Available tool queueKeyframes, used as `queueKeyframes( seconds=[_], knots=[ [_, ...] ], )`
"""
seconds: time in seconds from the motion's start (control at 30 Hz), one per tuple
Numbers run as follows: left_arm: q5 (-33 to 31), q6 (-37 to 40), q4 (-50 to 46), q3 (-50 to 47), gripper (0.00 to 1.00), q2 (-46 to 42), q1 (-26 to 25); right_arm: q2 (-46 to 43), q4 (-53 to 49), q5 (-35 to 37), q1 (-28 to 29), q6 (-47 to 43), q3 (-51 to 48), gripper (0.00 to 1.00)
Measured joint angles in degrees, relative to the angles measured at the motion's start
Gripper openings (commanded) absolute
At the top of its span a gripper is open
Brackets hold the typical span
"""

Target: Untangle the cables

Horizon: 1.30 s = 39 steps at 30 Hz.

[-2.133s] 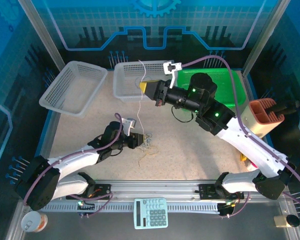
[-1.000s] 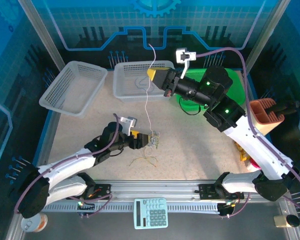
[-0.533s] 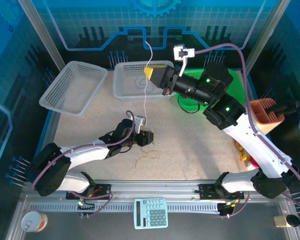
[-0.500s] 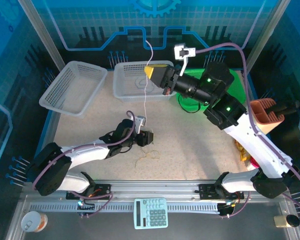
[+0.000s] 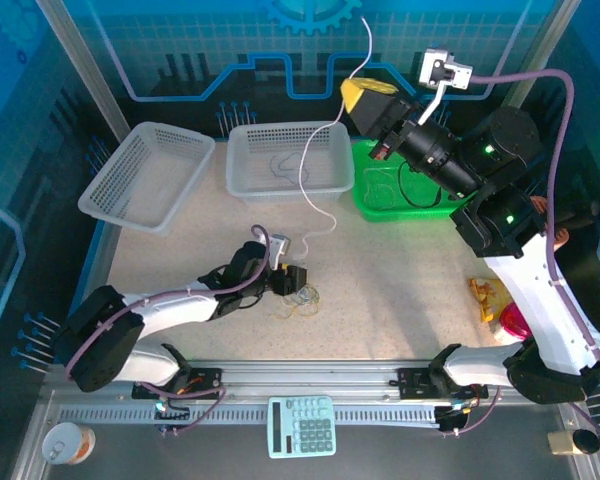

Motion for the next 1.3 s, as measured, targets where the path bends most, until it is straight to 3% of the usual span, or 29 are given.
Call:
queueKeyframes(
  seconds=[0.13, 0.17, 0.37, 0.7, 1.03, 1.3],
  knots=[
    [-0.37, -0.17, -0.48, 0.0, 0.88, -2.97, -0.04, -2.14, 0.17, 6.8, -0.72, -4.33, -5.66, 0.0],
    [-0.44, -0.2, -0.85, 0.0, 0.99, -3.87, -0.04, -2.67, 0.22, 8.79, -0.87, -5.49, -7.3, 0.0],
    [-0.87, -0.92, -3.23, 0.0, 0.99, -9.31, -0.04, -2.71, 1.14, 18.73, -2.62, -11.76, -13.09, 0.0],
    [-3.69, -3.96, -13.94, 0.11, 0.99, -20.76, -0.04, 4.09, 4.48, 31.93, -4.48, -19.87, -13.53, 0.0],
    [-6.64, -7.48, -25.22, 2.78, 0.99, -28.96, -0.04, 12.35, 10.29, 42.45, -9.94, -22.34, -15.8, 0.0],
    [-6.69, -8.02, -30.75, 6.93, 0.99, -31.06, -0.04, 19.21, 20.48, 49.88, -12.83, -24.87, -16.61, 0.0]
  ],
)
